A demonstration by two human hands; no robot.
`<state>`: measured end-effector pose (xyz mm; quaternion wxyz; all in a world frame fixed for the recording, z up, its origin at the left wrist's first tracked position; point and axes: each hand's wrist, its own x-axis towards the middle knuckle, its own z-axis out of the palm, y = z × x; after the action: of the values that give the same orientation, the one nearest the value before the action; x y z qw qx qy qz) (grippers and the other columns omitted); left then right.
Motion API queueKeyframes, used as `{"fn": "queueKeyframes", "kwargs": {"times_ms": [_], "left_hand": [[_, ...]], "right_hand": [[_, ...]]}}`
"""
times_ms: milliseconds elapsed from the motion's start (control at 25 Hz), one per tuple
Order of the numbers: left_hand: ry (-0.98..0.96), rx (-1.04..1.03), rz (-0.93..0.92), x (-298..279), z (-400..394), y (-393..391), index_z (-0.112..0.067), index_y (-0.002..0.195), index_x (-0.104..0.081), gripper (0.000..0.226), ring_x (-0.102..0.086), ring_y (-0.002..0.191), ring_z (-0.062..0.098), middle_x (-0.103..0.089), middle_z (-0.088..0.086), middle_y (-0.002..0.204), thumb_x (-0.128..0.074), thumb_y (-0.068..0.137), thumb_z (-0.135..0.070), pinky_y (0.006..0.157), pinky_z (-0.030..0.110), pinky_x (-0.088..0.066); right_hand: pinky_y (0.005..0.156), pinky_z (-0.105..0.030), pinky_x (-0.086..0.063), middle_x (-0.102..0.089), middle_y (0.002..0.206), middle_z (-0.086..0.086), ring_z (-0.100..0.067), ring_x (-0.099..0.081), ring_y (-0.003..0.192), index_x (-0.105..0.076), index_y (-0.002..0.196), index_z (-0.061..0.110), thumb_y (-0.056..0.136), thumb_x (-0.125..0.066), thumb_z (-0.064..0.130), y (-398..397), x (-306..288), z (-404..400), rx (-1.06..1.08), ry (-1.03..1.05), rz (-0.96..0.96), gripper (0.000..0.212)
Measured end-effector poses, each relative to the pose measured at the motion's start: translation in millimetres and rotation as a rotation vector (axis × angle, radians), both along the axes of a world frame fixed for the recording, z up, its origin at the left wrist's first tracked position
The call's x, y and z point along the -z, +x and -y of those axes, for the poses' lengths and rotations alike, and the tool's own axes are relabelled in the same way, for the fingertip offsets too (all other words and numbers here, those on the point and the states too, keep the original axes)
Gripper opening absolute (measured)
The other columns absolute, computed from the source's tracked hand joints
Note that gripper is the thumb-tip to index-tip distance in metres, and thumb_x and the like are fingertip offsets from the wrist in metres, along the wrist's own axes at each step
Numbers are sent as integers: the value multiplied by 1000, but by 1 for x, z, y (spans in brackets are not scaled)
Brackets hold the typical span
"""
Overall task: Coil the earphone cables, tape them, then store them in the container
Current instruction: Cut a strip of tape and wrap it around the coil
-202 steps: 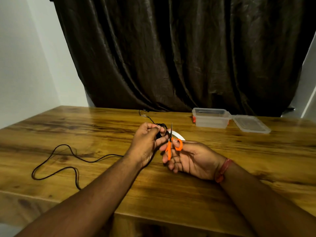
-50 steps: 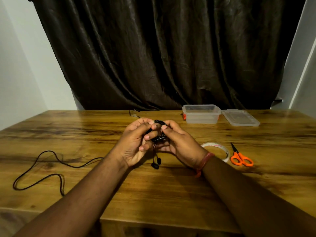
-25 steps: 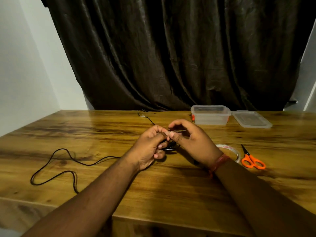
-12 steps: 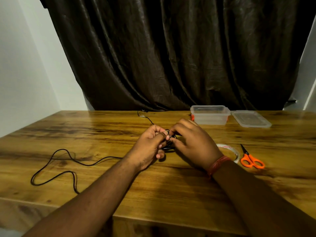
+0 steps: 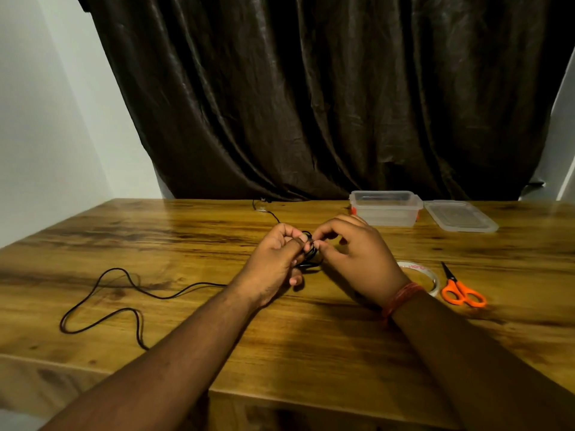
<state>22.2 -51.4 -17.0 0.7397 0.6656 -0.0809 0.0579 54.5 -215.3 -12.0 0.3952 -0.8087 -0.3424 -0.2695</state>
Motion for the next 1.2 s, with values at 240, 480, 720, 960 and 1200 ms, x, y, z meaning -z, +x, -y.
{"fn": "queueKeyframes", "kwargs": {"times_ms": [240, 480, 720, 960, 1200], "left_hand": [[321, -116, 144, 6, -4, 1, -17, 99, -48, 3, -44, 41, 16, -60, 6, 88, -49, 102, -18, 44, 30, -39], [384, -163, 203, 4, -8, 2, -12, 102, -46, 4, -45, 44, 15, -60, 1, 91, -48, 102, -16, 40, 27, -40], [658, -195, 392, 7, -8, -1, -18, 100, -49, 4, -54, 57, 17, -64, 11, 87, -50, 101, -22, 50, 34, -45], [820, -224, 491, 6, 0, -3, -18, 98, -49, 4, -51, 69, 4, -58, -3, 83, -53, 99, -18, 58, 17, -37], [747, -229, 431, 6, 1, -3, -19, 99, -49, 4, -55, 70, 8, -61, -1, 86, -51, 100, -22, 60, 27, -43]], "right_hand": [[65, -39, -45, -64, 76, -5, -23, -54, 67, -70, 81, 18, 87, -67, 10, 1, 2, 1, -172, 244, -615, 11], [58, -34, -37, -57, 67, -13, -29, -48, 71, -71, 70, 20, 87, -62, 5, 2, -1, 4, -211, 331, -828, 24], [53, -34, -27, -51, 78, -12, -25, -35, 63, -72, 84, 21, 74, -68, 69, -2, 0, 1, -271, 306, -819, 49], [44, -20, -36, -55, 58, 2, -4, -47, 47, -67, 76, 15, 91, -68, 23, -6, -3, 2, -251, 313, -828, 17], [48, -24, -38, -53, 59, -1, -21, -49, 62, -68, 78, 14, 88, -72, 21, -3, -1, 5, -245, 340, -830, 13]]}}
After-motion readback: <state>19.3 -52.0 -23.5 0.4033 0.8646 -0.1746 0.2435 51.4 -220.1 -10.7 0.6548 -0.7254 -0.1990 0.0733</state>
